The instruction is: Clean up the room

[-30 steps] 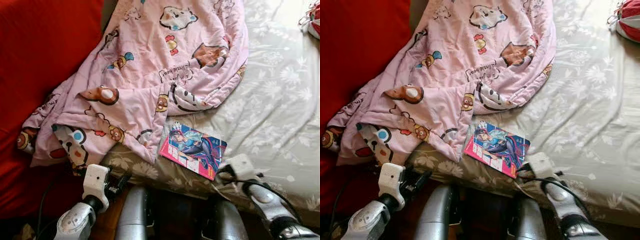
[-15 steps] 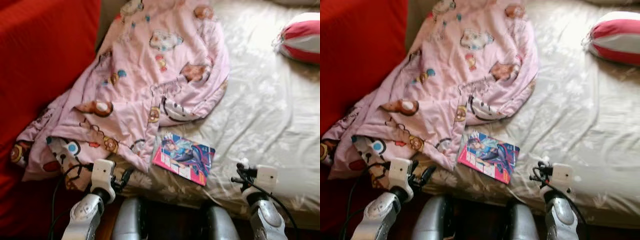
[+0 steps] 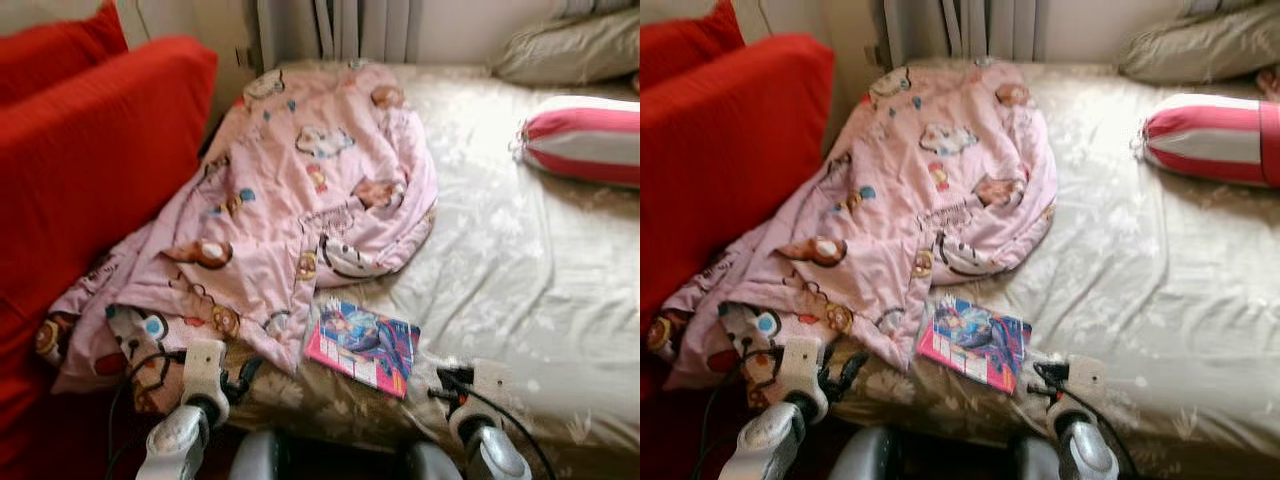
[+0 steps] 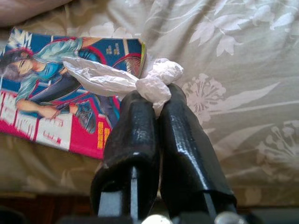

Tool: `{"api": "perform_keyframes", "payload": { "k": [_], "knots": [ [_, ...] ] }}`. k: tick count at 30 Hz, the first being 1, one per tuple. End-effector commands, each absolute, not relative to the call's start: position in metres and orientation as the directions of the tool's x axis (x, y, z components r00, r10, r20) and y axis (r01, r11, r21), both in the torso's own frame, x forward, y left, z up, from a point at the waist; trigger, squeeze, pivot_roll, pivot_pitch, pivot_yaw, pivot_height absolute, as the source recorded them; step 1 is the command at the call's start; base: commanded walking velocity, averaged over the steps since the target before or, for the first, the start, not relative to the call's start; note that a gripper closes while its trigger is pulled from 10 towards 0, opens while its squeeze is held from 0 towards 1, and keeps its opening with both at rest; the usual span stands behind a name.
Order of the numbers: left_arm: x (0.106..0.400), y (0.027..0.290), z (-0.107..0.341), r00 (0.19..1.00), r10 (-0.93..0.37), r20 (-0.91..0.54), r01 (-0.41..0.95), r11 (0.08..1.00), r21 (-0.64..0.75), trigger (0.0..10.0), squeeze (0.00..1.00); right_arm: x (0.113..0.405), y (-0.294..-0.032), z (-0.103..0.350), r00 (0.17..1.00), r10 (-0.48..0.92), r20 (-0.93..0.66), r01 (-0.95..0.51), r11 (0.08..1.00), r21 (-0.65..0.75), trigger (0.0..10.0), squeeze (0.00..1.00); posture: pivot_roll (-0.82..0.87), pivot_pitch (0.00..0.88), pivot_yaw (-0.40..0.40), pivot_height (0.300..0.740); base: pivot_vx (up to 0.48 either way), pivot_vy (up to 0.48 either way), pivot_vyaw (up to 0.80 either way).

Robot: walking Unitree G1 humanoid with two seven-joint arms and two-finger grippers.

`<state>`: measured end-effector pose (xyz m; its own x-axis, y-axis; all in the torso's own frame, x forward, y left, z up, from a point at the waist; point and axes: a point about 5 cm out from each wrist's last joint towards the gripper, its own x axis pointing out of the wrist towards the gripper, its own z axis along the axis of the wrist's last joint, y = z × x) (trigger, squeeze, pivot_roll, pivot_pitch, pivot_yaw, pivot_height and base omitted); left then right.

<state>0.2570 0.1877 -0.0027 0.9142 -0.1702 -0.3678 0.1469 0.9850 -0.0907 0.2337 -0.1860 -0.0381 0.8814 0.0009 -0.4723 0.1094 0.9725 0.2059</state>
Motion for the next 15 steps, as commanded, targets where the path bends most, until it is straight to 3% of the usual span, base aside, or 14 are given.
{"api": "perform_keyframes", "payload": {
  "k": [1, 4, 9, 15],
  "knots": [
    [0.253, 0.192, -0.011, 0.9, -0.154, -0.407, 0.135, 0.988, -0.076, 10.0, 0.0, 0.229, -0.19, -0.044, 0.856, -0.019, -0.517, 0.134, 0.973, 0.187, 10.0, 0.0, 0.05, 0.0, 0.014, 0.706, 0.0, 0.0, 0.0],
    [0.248, 0.195, -0.02, 0.88, -0.133, -0.455, 0.107, 0.991, -0.083, 10.0, 0.0, 0.219, -0.201, -0.053, 0.815, -0.098, -0.571, 0.262, 0.941, 0.213, 10.0, 0.0, 0.06, 0.0, 0.01, 0.726, 0.0, 0.0, 0.0],
    [0.24, 0.19, -0.035, 0.829, -0.149, -0.539, 0.122, 0.989, -0.085, 10.0, 0.0, 0.21, -0.203, -0.061, 0.763, -0.089, -0.64, 0.251, 0.954, 0.166, 10.0, 0.0, 0.05, 0.0, 0.005, 0.74, 0.0, 0.0, 0.0],
    [0.225, 0.186, -0.056, 0.725, -0.115, -0.68, 0.092, 0.993, -0.07, 10.0, 0.0, 0.177, -0.213, -0.081, 0.62, -0.155, -0.769, 0.338, 0.937, 0.084, 10.0, 0.0, 0.07, 0.0, 0.003, 0.74, 0.0, 0.0, 0.0]
  ]
}}
